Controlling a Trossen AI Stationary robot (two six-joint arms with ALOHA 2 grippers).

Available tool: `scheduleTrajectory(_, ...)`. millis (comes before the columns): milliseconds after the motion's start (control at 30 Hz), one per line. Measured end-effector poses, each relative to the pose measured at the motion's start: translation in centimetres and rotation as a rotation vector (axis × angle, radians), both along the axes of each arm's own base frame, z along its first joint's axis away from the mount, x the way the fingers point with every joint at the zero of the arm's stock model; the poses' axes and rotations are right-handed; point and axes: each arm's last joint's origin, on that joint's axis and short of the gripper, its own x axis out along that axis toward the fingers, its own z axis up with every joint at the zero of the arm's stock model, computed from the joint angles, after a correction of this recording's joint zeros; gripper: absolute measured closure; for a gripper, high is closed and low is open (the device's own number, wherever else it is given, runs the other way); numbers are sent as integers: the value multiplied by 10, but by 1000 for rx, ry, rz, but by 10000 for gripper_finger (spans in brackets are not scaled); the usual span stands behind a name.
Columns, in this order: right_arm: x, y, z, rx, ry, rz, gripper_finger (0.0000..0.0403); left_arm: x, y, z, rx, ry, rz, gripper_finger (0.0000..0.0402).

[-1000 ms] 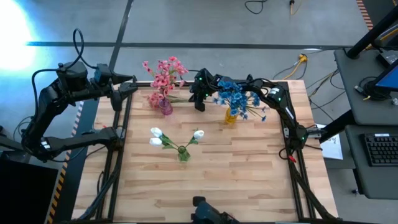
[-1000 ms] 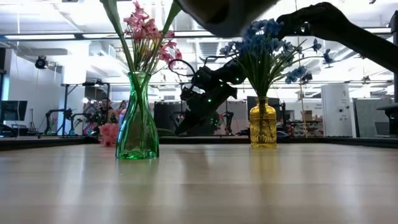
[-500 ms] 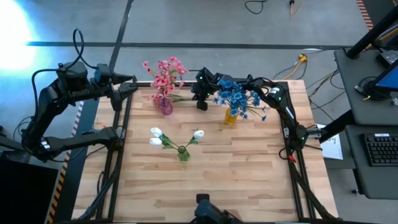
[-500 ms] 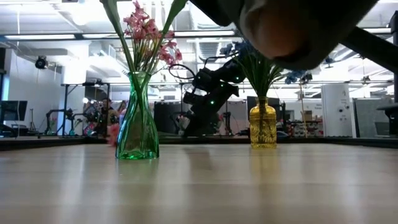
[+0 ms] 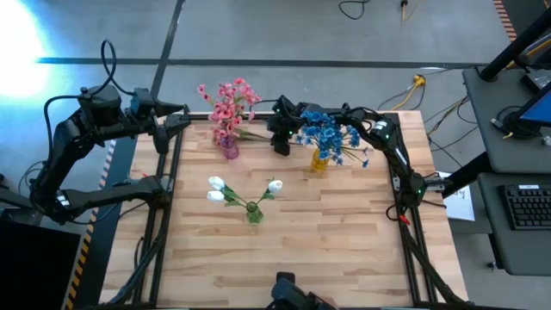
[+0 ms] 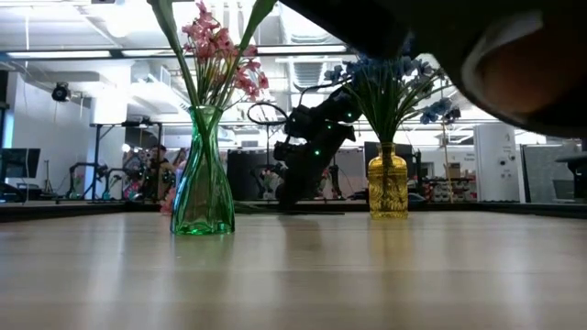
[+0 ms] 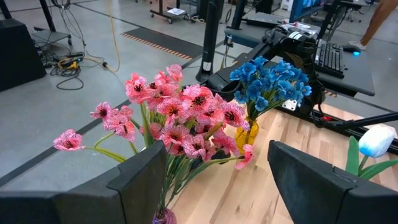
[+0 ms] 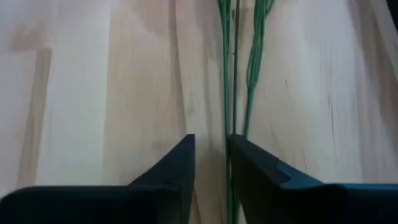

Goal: Sort flowers into vase by color
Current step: Put the pink flowers into the pink vase

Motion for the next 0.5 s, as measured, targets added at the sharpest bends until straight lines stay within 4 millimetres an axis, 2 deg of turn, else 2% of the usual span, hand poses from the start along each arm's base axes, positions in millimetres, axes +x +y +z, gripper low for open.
scheduleTrajectory(300, 3, -5, 3, -96, -5, -56, 236, 0, 0, 0, 3, 2, -1, 134)
scheduleTrajectory(500, 5, -7, 6, -120, -23, -53, 208, 0, 0, 0, 3, 2, -1, 134)
